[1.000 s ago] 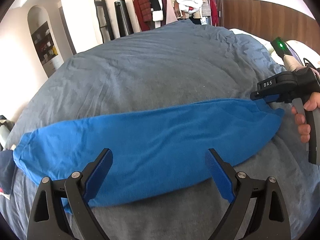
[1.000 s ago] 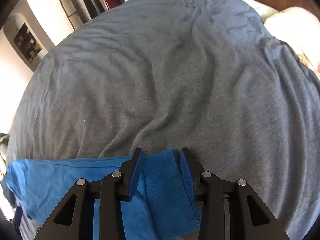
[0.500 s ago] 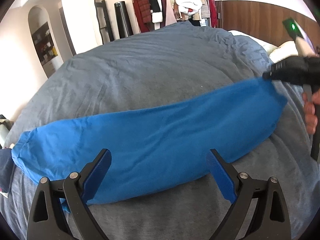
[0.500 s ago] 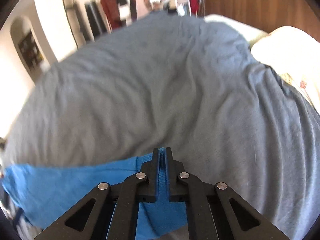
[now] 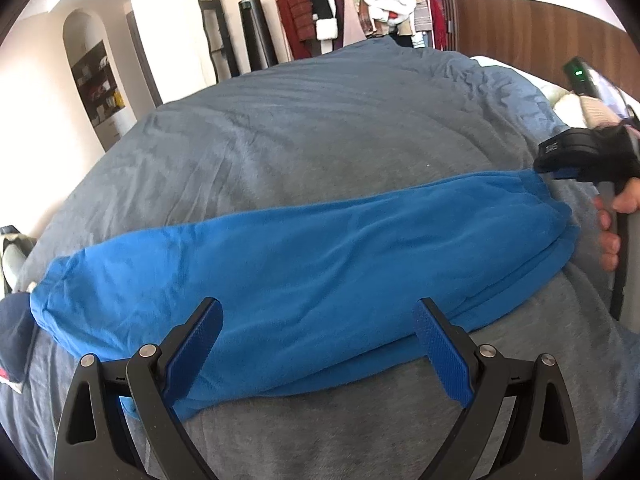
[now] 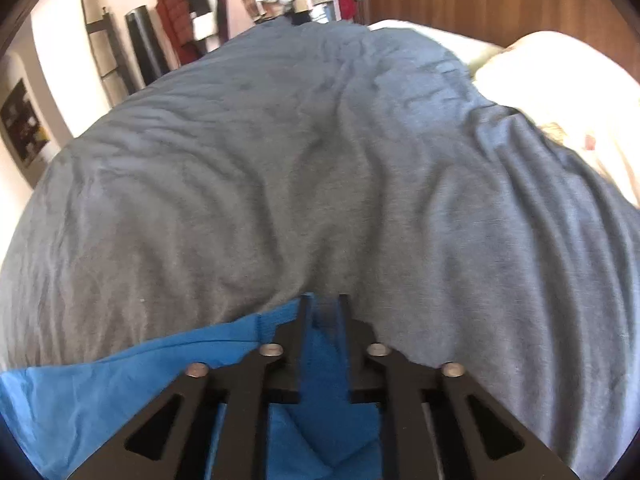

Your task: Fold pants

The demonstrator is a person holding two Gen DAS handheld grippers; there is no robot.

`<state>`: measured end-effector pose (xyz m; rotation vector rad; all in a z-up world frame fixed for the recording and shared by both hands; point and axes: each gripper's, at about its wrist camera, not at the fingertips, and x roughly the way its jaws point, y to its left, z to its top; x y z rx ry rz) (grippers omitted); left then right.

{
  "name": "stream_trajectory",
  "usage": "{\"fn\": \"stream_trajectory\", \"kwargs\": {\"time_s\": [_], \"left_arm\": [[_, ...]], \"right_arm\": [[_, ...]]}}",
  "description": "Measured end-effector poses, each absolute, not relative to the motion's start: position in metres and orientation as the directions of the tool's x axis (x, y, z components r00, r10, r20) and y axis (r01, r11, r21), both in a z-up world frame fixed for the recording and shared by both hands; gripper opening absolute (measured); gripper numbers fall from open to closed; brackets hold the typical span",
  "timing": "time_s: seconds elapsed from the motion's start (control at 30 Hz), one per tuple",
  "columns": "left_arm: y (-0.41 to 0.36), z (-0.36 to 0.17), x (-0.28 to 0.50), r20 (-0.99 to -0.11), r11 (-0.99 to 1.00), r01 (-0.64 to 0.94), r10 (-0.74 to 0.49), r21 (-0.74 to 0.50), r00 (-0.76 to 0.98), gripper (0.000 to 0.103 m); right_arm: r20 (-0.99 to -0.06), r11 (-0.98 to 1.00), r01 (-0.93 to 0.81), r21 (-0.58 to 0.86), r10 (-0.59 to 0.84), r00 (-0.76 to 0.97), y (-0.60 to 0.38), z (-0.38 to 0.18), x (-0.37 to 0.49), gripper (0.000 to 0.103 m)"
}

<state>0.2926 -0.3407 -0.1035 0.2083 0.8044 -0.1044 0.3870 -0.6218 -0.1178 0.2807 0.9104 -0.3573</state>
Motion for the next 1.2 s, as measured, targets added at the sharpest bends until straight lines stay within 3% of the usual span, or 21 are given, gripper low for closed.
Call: {"fn": "stream_trajectory", "kwargs": {"time_s": [0.07,0.23,0.47,0.73,0.97,1.2], "left_arm": [[-0.338,-0.104,0.291,-0.726,0.975,0.169,-0.014,0.142,0.688,0.097],[-0.338,-0.1,0.284,-0.717,0.971,0.187,-0.026,0.146,0.697,0.097],[-0.344,-0.095,0.269,-0.697,0.964,0.209,-0.034,0.167,0.717,0.097],[-0.357,-0.094,0.259,-0.685,0.95,0.241,-0.043,0.197,0.728,0.097],[-0.357,-0.095,0.258,-0.697,0.954,0.241,-0.05,0.179,0.716,0.097],[-0.361,-0.09,0.25,-0.686,0.949,0.26,-0.069,0.179,0.725,0.097]], "right_arm": [[-0.795,0.898,0.436,0.067,-0.216,0.567,-0.622,-0.11,0.378,0.035],[-0.817,0.889,0.446,0.107,-0.177,0.548,-0.627,-0.103,0.363,0.035],[-0.822,0.819,0.487,0.304,-0.033,0.569,-0.643,-0.116,0.325,0.035],[-0.841,0.767,0.517,0.381,0.055,0.538,-0.645,-0.145,0.332,0.035],[-0.805,0.795,0.489,0.359,-0.002,0.593,-0.646,-0.13,0.327,0.011],[-0.757,0.751,0.47,0.463,0.059,0.651,-0.653,-0.115,0.316,0.007]]}}
